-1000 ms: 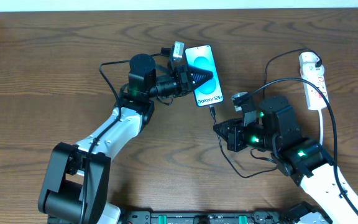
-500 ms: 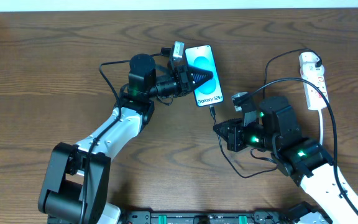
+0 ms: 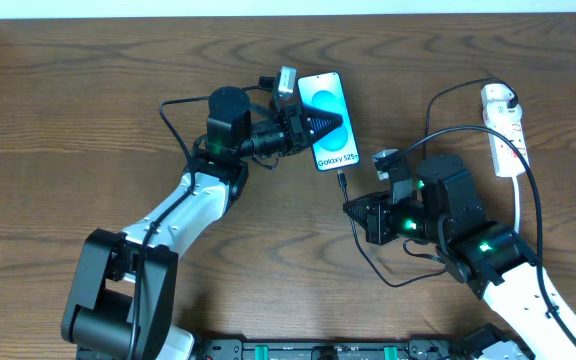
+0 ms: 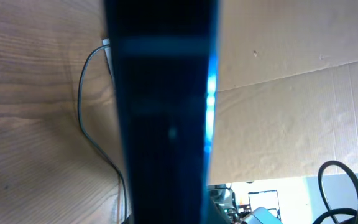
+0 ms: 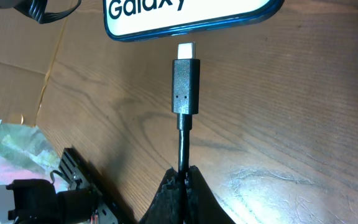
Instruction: Plug charger to phone and switch on socket
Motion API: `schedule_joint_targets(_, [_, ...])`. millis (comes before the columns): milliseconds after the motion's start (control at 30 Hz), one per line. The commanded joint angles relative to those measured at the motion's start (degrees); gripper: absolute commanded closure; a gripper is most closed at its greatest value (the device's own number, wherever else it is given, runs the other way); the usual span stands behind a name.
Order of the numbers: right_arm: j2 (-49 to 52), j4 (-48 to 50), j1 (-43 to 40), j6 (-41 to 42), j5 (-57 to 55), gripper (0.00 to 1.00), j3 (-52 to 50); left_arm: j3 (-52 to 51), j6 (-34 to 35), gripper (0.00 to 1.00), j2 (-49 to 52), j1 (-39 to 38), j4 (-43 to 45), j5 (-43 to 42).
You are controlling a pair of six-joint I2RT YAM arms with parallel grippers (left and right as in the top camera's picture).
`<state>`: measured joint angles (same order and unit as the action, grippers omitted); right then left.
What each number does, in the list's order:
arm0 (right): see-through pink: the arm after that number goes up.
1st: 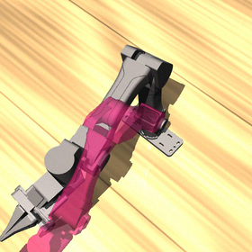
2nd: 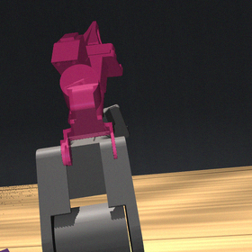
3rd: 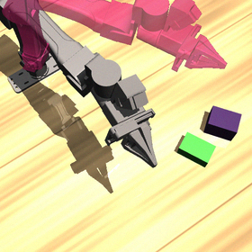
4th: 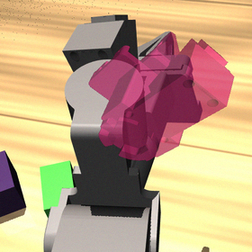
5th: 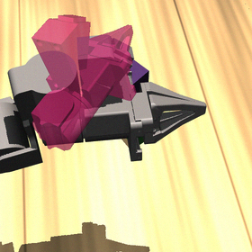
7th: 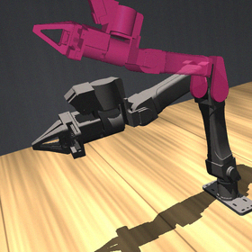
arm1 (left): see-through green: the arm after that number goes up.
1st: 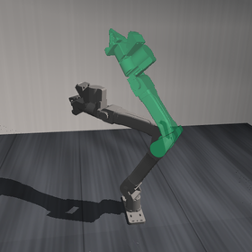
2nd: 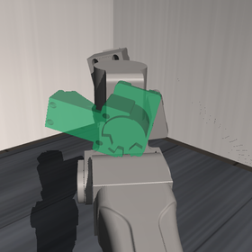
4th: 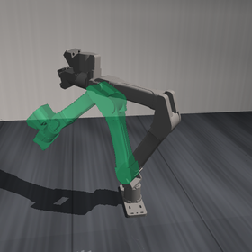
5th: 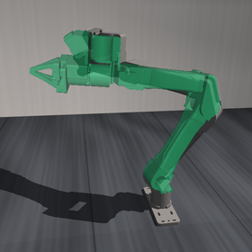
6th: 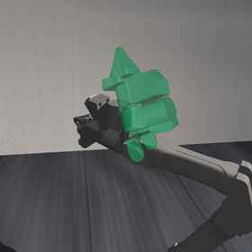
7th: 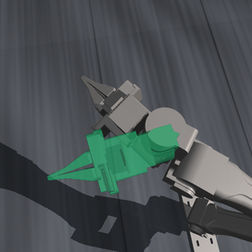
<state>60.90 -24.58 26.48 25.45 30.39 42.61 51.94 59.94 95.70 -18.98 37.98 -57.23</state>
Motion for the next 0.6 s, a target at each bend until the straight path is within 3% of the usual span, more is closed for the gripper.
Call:
schedule_joint_targets(0, [0.13, 0.17, -0.13, 0.44, 0.87, 0.99, -0.04, -0.09, -1.05, 0.93, -0.22, -0.07, 0.9, -0.13])
schedule_joint_targets(567, [0.13, 1.09, -0.13, 0.44, 0.85, 0.99, -0.04, -0.09, -1.25, 0.93, -0.22, -0.07, 0.9, -0.15])
